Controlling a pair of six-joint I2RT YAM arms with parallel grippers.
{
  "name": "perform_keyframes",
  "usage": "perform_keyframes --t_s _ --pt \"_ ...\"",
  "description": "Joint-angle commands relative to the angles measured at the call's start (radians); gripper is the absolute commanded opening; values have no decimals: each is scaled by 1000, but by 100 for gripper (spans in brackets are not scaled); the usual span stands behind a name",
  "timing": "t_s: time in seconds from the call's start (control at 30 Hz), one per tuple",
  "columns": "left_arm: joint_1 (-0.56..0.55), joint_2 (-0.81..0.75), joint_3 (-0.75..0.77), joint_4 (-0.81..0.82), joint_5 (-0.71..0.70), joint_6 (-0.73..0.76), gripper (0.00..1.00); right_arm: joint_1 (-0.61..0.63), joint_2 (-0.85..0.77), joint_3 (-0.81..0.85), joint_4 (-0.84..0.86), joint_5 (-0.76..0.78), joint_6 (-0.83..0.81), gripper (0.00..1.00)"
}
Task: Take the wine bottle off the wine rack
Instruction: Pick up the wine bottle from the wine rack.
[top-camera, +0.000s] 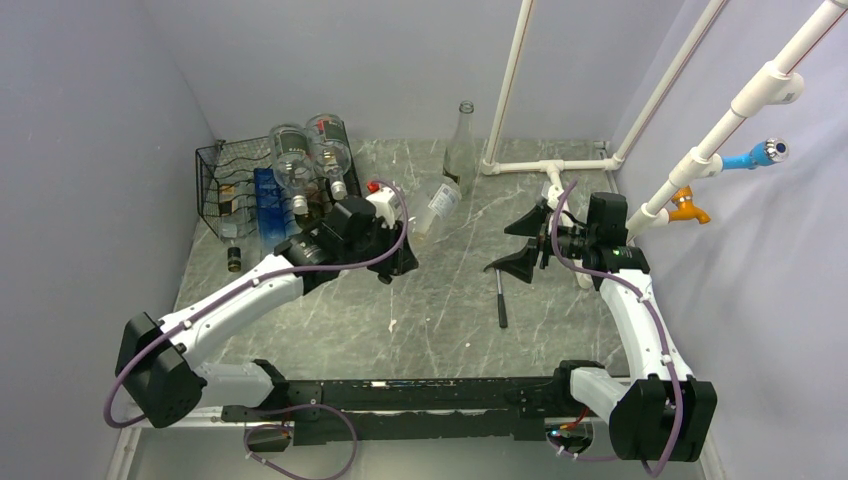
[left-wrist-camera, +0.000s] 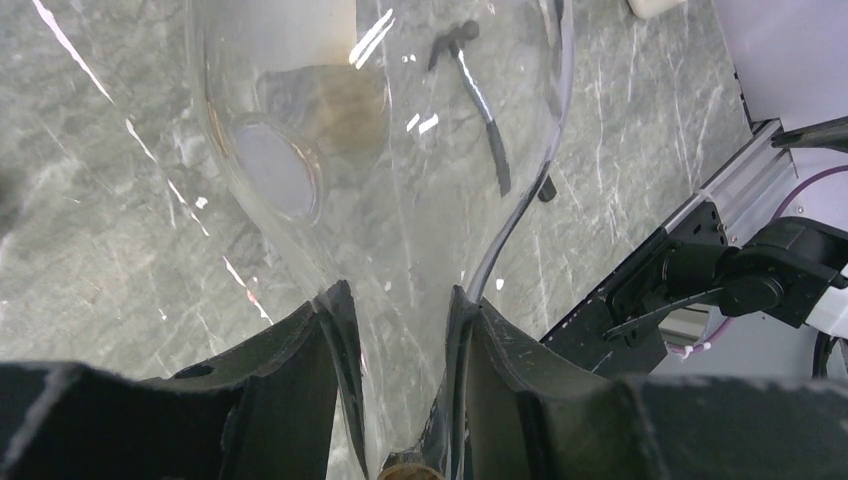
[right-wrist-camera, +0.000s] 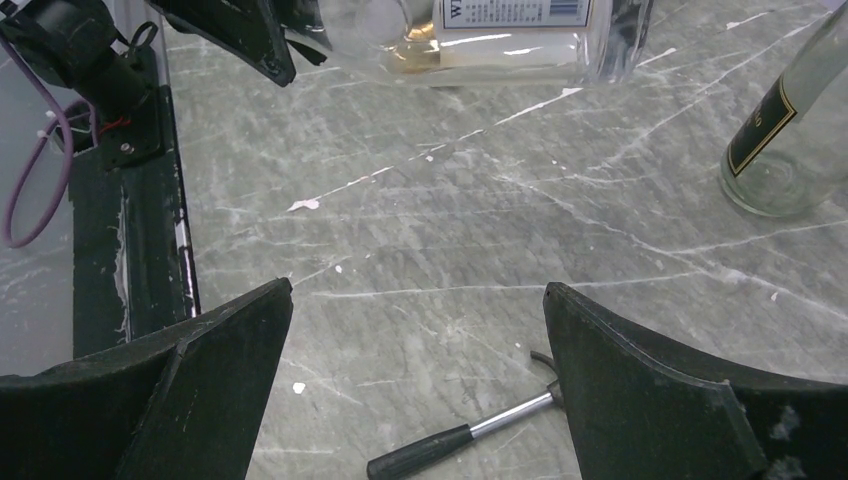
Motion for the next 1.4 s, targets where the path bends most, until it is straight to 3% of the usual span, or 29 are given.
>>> perform_keyframes --t_s 0.0,0.43,0.63,0.73,1.03,1.37 --pt "-16 -47 38 272 0 -12 0 -5 -10 10 -22 -38 -57 100" --pt "-40 -40 3 220 61 -73 0 -4 10 29 -137 -26 -244 100" --pt "-43 -16 17 178 109 -76 0 53 39 73 -372 -45 -638 100" --pt "-47 6 28 145 132 -84 0 125 55 90 -414 2 -722 100" --pt "-65 58 29 114 188 -110 0 296 132 160 -380 270 -826 100" --pt "-98 105 44 114 228 -131 0 440 216 144 -228 349 -823 100"
